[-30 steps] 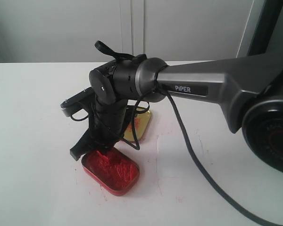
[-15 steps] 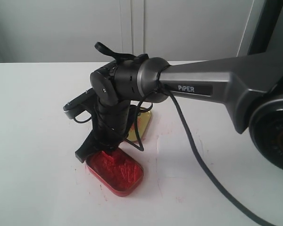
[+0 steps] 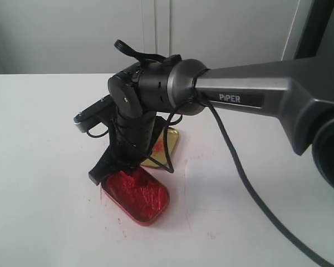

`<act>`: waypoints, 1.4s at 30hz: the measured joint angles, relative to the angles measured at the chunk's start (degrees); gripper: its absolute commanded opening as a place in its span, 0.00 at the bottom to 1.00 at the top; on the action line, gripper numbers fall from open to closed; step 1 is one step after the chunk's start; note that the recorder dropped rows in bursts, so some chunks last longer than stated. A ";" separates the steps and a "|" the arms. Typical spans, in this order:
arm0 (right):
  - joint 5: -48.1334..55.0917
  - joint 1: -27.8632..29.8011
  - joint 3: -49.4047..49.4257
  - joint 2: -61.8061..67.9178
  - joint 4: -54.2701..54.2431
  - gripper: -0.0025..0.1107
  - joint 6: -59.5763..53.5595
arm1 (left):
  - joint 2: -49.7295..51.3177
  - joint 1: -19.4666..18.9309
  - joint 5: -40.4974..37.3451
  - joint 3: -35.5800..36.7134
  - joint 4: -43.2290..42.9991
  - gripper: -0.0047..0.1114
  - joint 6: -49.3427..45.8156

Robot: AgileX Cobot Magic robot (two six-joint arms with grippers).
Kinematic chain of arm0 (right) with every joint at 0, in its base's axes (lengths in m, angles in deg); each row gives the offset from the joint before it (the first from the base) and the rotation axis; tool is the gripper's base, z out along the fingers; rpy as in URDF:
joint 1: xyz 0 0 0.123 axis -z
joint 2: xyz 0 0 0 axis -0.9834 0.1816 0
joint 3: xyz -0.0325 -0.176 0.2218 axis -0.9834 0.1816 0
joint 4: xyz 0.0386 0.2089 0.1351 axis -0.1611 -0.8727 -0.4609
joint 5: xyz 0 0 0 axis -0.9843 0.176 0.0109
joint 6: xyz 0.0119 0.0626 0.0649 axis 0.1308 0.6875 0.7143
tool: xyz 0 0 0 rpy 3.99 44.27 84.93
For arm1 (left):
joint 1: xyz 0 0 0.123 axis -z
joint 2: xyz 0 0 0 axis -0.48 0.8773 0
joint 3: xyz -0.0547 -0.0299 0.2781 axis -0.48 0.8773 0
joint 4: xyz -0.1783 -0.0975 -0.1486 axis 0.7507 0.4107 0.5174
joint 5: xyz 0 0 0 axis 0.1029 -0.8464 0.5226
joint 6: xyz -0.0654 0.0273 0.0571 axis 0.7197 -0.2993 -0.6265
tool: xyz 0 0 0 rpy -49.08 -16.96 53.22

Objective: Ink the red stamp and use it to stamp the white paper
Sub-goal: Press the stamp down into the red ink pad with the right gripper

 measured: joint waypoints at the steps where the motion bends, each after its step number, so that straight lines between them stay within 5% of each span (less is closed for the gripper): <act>1: 0.00 0.00 0.00 -0.11 0.00 0.02 0.00 | 0.00 0.00 0.00 0.00 0.00 0.04 0.00; 42: 1.80 0.00 0.00 -2.03 0.10 0.02 0.00 | 0.00 0.00 0.00 0.00 0.00 0.04 0.00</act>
